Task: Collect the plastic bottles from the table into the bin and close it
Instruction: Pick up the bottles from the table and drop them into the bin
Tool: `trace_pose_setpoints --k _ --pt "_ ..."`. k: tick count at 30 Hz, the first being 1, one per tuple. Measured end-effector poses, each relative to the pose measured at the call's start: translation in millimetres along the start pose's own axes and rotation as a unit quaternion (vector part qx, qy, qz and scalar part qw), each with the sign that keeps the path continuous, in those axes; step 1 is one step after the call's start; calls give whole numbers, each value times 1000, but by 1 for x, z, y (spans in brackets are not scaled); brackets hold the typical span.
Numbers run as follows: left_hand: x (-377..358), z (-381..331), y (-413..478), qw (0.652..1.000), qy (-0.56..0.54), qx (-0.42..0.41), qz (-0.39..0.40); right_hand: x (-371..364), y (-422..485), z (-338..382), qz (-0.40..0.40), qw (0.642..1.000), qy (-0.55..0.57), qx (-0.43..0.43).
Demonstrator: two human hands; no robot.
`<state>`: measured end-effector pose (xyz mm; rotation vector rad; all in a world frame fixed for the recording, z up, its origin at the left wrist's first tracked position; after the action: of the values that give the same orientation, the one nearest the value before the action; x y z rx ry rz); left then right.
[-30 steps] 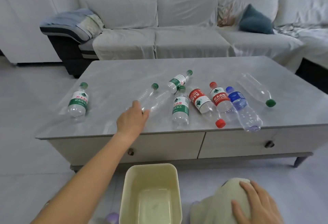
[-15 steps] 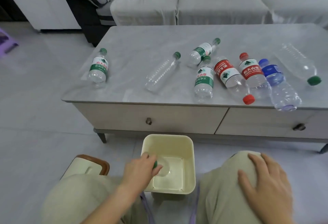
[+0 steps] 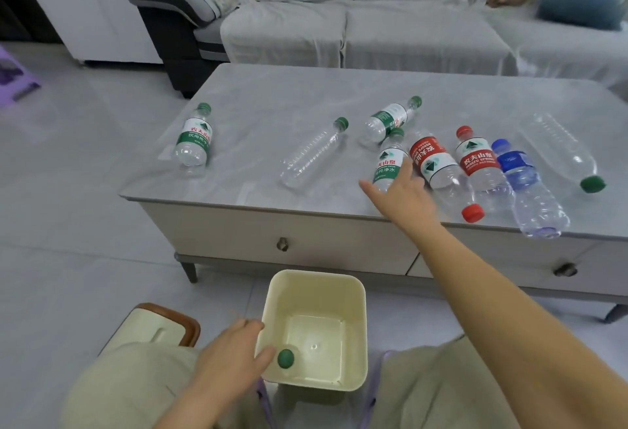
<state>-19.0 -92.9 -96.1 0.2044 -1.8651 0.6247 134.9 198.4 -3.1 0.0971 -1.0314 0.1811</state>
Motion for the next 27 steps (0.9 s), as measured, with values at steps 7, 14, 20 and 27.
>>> trace_pose_setpoints --k 7,14,20,27 --pt "58 68 -34 985 -106 40 -130 68 -53 4 -66 993 -38 84" --pt "58 55 -32 967 -114 47 -223 13 -160 -2 137 962 -176 154" --pt "55 30 -25 963 -131 -5 -237 -58 -136 -18 217 951 -142 169" --pt "48 60 -29 962 -73 -17 -263 58 -28 -83 -186 975 -111 48"
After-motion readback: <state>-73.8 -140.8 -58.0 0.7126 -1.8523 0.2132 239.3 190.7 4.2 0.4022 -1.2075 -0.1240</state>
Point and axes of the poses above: each hand's wrist, its own y-axis towards the middle knuckle, its own x-axis out of the back of the hand, z = x × y, the point moved 1 cm from there along y, towards the middle knuckle, and after that the axes turned 2 degrees about x, right-handed, at the moved point
